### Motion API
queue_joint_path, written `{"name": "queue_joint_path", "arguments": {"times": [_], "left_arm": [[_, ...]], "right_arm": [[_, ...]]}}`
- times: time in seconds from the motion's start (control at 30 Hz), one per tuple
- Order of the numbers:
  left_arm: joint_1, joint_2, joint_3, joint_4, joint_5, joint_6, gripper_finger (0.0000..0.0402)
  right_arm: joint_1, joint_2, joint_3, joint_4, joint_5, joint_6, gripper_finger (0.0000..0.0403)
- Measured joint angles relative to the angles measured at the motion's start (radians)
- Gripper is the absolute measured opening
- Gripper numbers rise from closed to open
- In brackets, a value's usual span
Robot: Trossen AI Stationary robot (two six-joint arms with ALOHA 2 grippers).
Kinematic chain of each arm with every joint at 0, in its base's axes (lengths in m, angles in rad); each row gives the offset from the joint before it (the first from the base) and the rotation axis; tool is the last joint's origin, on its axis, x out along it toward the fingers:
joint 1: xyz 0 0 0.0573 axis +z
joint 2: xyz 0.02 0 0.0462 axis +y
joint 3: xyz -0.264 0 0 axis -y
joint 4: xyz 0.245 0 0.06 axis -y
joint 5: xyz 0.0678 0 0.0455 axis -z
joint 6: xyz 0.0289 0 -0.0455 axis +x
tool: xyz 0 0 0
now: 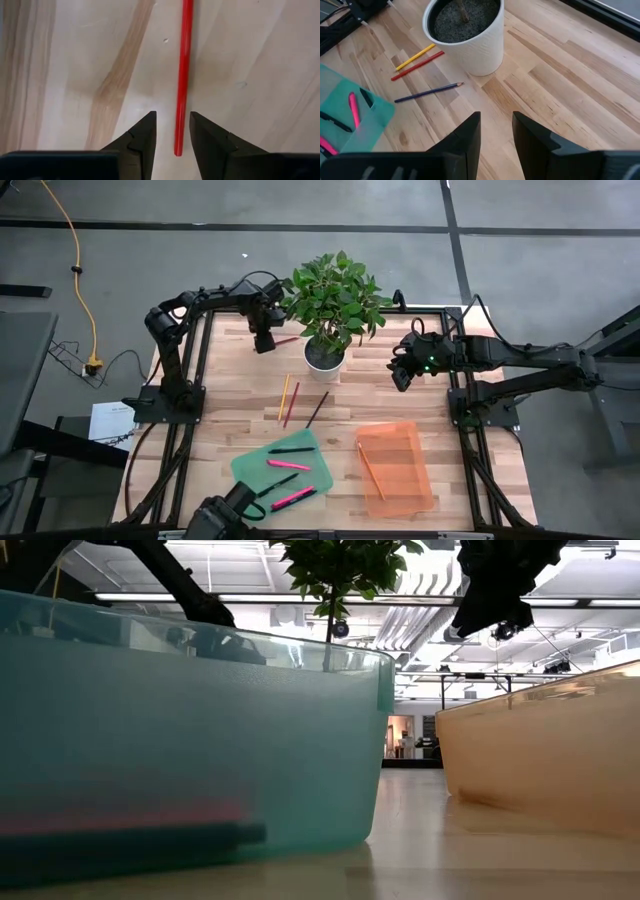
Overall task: Sort pens & pencils
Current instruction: Put the top red pencil into the orange bin
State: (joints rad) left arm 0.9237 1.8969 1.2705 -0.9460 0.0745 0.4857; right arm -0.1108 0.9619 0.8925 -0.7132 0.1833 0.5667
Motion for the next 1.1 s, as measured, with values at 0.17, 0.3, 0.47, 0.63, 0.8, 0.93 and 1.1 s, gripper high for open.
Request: {"name": "queue_joint_path", "arguments": {"times": [0.17, 0.3, 0.47, 0.63, 0.8, 0.93, 1.1], "left_arm": [[-0.001, 0.000, 0.000, 0.000, 0.012, 0.008, 0.0106], [-0.001, 0.000, 0.000, -0.007, 0.011, 0.021, 0.0106], [-0.001, 0.000, 0.000, -0.012, 0.011, 0.034, 0.0106], [-0.001, 0.002, 0.000, -0.020, 0.011, 0.038, 0.0106], [-0.001, 0.034, 0.000, -0.038, 0.012, 0.035, 0.0106], [-0.001, 0.038, 0.000, -0.018, 0.012, 0.034, 0.0106], [-0.001, 0.042, 0.000, -0.016, 0.015, 0.031, 0.0106]], "right_arm": [[0.000, 0.000, 0.000, 0.000, 0.000, -0.007, 0.0103], [0.000, 0.000, 0.000, 0.000, 0.000, -0.007, 0.0103], [0.000, 0.000, 0.000, 0.000, 0.000, -0.007, 0.0103], [0.000, 0.000, 0.000, 0.000, 0.000, -0.007, 0.0103], [0.000, 0.000, 0.000, 0.001, 0.000, -0.007, 0.0103], [0.000, 0.000, 0.000, 0.000, 0.000, -0.006, 0.0103], [0.000, 0.000, 0.000, 0.000, 0.000, -0.006, 0.0103]]}}
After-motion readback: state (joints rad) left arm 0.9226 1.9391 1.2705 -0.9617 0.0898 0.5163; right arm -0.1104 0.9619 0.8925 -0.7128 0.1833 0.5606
